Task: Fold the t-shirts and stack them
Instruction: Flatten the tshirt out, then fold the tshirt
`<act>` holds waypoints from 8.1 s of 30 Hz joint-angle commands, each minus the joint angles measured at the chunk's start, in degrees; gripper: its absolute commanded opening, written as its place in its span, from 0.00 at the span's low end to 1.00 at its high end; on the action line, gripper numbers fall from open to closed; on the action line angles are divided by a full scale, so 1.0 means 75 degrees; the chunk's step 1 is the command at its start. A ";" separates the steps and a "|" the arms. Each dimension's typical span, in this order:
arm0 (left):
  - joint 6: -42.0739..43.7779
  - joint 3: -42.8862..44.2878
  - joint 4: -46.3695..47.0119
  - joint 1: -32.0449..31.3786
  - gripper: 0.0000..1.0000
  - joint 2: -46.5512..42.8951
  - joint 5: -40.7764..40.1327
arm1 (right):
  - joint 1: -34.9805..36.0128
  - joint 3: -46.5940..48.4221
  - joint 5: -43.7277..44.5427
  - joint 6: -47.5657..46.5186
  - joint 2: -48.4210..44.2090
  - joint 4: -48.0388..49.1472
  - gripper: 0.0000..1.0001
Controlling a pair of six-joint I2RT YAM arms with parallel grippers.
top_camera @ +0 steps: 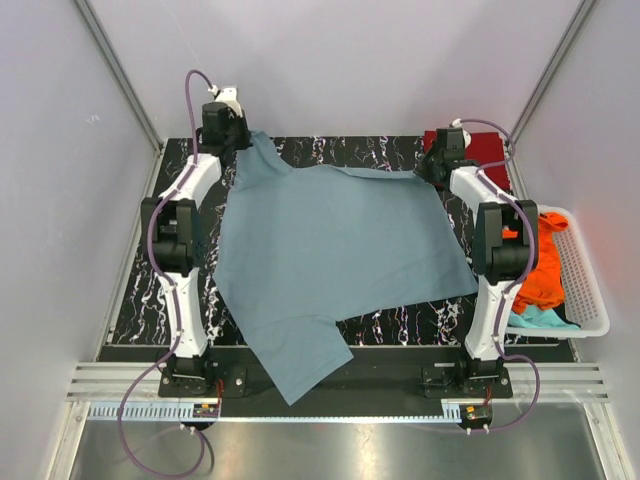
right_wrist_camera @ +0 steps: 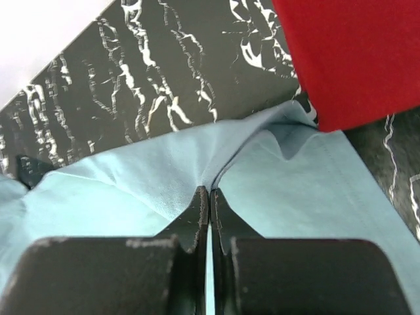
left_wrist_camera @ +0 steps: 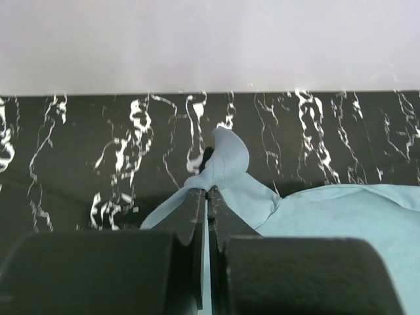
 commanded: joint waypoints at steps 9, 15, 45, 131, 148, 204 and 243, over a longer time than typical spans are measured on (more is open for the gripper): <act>-0.0435 0.0817 0.0969 0.0154 0.00 0.0040 0.0459 | -0.0245 0.1333 0.0055 -0.0277 0.0576 0.0349 0.00; -0.0764 0.0209 0.0922 0.0142 0.00 -0.0955 0.0963 | -0.0315 0.1802 -0.0027 -0.0265 0.0635 -0.0072 0.00; 0.0153 0.0276 0.0348 -0.0772 0.00 -0.1346 -0.2670 | -0.0526 0.1158 0.0241 -0.0031 -0.0349 -0.0331 0.00; -0.6013 -0.8406 -0.3894 -0.0703 0.72 -0.6443 -0.1263 | 0.1841 -0.2685 -0.1257 -0.0828 -0.2612 -0.4457 0.29; -0.5289 -0.7669 -0.4843 0.1969 0.78 -0.4942 -0.0828 | 0.2790 -0.3694 -0.2405 0.0356 -0.1791 -0.3436 0.31; -0.6834 -0.9742 -0.6343 -0.0479 0.43 -0.7907 -0.1532 | 0.0517 -0.3764 -0.2887 -0.0769 -0.4580 -0.4901 0.38; -0.5837 -0.9051 -0.5465 0.1232 0.00 -0.6957 -0.1521 | -0.0373 -0.6599 0.1473 0.2501 -0.6421 -0.5652 0.62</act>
